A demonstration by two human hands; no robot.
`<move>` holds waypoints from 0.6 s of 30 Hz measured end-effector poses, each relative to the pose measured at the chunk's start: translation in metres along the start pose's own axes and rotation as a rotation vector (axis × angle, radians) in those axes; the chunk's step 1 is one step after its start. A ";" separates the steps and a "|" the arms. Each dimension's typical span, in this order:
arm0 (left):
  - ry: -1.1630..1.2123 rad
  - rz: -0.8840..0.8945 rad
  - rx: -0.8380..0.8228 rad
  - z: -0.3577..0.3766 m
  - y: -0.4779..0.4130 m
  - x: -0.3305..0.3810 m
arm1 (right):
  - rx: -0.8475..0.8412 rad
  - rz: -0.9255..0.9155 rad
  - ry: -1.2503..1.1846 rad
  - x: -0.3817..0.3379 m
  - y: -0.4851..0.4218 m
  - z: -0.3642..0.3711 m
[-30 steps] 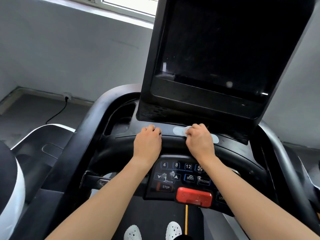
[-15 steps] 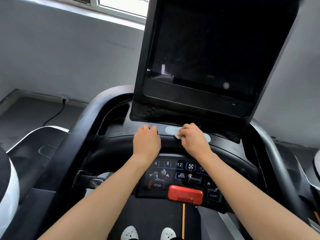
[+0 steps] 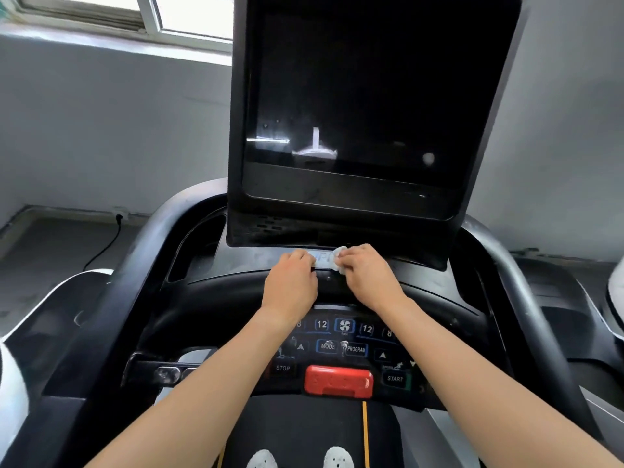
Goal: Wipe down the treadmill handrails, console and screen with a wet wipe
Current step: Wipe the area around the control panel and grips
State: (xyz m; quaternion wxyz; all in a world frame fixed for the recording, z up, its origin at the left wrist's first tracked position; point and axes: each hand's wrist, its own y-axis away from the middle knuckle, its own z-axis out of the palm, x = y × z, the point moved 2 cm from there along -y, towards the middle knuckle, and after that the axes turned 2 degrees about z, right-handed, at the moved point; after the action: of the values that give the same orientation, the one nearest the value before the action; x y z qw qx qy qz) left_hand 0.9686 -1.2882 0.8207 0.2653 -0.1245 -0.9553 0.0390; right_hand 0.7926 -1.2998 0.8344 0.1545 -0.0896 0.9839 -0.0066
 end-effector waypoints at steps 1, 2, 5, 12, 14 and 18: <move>-0.013 0.003 -0.001 0.000 0.000 0.001 | 0.021 0.046 0.028 0.011 0.004 -0.002; -0.022 0.010 0.001 0.001 0.001 0.002 | 0.047 0.114 0.052 0.023 0.009 -0.004; -0.036 0.021 0.025 0.002 0.003 0.005 | 0.148 0.321 0.039 0.053 0.019 -0.008; -0.054 0.012 0.033 0.005 0.005 0.007 | 0.111 0.082 -0.097 0.008 0.014 0.001; -0.049 0.015 0.034 0.005 0.006 0.007 | 0.091 0.050 -0.123 0.012 0.013 0.001; -0.025 0.027 0.031 0.002 0.006 0.005 | 0.120 0.191 -0.062 0.032 0.021 -0.005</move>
State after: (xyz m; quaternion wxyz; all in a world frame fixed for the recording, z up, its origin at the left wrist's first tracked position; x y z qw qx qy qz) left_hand 0.9649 -1.2808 0.8204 0.2545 -0.1328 -0.9561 0.0589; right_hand 0.7578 -1.2852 0.8283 0.1898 0.0137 0.9806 -0.0478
